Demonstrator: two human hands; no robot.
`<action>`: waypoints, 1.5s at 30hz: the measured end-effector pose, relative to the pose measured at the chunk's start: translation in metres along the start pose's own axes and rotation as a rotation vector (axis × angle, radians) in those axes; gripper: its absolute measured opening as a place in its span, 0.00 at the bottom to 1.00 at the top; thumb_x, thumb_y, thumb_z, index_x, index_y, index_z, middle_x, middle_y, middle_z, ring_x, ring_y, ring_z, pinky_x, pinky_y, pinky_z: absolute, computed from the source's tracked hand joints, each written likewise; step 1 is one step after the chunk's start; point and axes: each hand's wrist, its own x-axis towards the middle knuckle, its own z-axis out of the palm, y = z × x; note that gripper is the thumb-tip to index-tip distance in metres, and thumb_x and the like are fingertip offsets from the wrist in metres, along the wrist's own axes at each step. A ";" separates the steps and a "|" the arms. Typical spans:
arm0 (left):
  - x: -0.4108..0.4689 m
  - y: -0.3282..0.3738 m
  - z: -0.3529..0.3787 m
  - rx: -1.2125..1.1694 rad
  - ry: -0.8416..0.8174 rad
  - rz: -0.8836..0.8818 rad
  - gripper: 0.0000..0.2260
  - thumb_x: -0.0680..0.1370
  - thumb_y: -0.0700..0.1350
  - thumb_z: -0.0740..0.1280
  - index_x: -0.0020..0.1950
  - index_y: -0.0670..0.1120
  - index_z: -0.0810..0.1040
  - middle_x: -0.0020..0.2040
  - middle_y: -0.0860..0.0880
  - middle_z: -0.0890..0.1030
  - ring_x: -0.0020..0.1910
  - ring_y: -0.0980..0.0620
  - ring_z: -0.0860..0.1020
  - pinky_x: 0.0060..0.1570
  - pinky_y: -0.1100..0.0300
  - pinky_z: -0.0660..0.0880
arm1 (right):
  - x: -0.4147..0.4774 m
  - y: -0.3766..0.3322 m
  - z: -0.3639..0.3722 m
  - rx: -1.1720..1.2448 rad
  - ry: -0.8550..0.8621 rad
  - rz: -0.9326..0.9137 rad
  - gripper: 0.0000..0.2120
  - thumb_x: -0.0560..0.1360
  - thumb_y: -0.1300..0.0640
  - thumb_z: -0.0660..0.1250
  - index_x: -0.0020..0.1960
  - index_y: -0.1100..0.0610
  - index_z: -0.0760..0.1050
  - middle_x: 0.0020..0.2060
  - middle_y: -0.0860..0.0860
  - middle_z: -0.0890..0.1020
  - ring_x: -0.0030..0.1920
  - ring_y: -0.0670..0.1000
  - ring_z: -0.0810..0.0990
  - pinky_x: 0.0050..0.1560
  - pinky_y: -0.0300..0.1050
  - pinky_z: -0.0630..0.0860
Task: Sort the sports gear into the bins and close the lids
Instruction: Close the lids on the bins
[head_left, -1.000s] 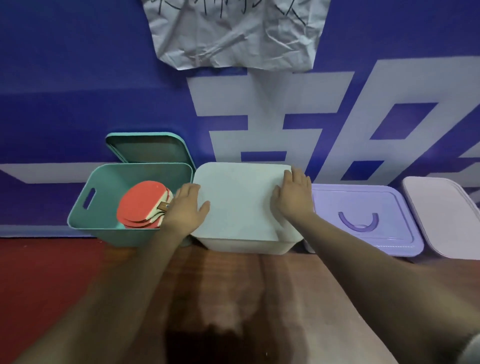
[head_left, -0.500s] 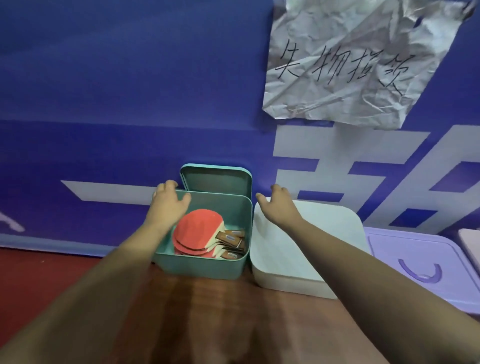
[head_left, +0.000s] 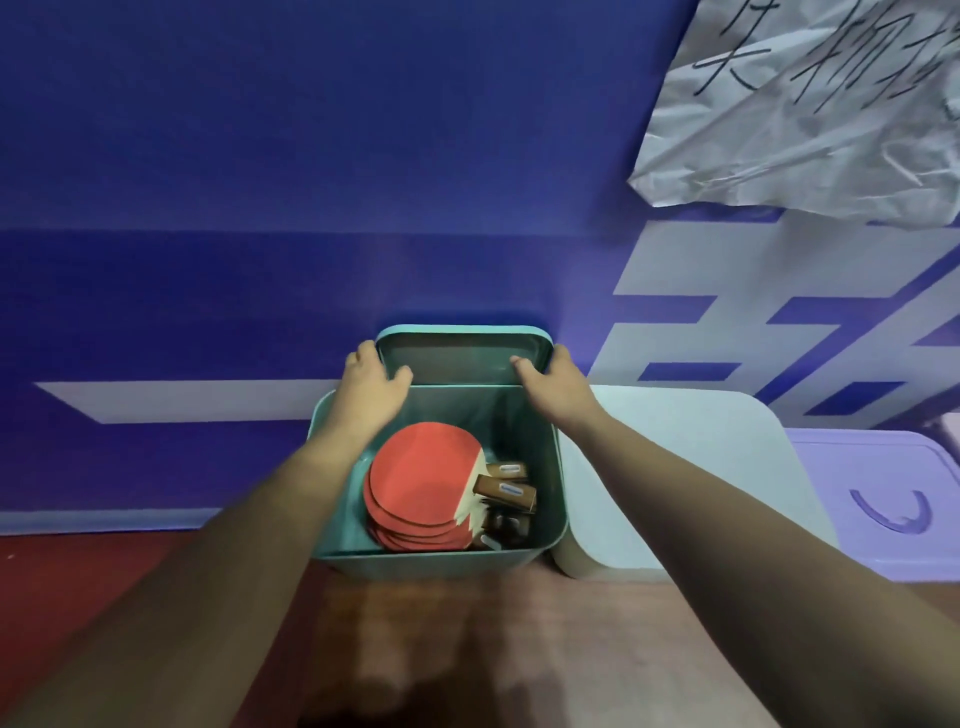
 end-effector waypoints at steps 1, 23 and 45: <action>-0.002 -0.001 0.001 -0.012 -0.001 0.012 0.19 0.78 0.47 0.63 0.66 0.38 0.66 0.64 0.40 0.72 0.62 0.40 0.72 0.52 0.52 0.68 | -0.001 -0.002 0.002 0.015 -0.005 0.007 0.28 0.77 0.41 0.62 0.68 0.60 0.65 0.62 0.55 0.76 0.62 0.57 0.74 0.55 0.44 0.68; -0.163 0.089 -0.115 -0.102 0.651 0.542 0.12 0.82 0.42 0.60 0.64 0.43 0.75 0.55 0.43 0.82 0.53 0.42 0.79 0.50 0.55 0.72 | -0.139 -0.064 -0.109 0.560 -0.091 -0.134 0.47 0.65 0.23 0.59 0.75 0.49 0.60 0.63 0.44 0.73 0.61 0.49 0.73 0.67 0.48 0.69; -0.193 -0.077 -0.098 0.071 0.087 -0.312 0.39 0.72 0.66 0.67 0.73 0.42 0.61 0.67 0.38 0.71 0.66 0.38 0.70 0.61 0.46 0.70 | -0.168 -0.004 -0.061 0.872 -0.308 0.161 0.16 0.76 0.67 0.66 0.62 0.57 0.70 0.54 0.60 0.82 0.48 0.61 0.85 0.42 0.57 0.82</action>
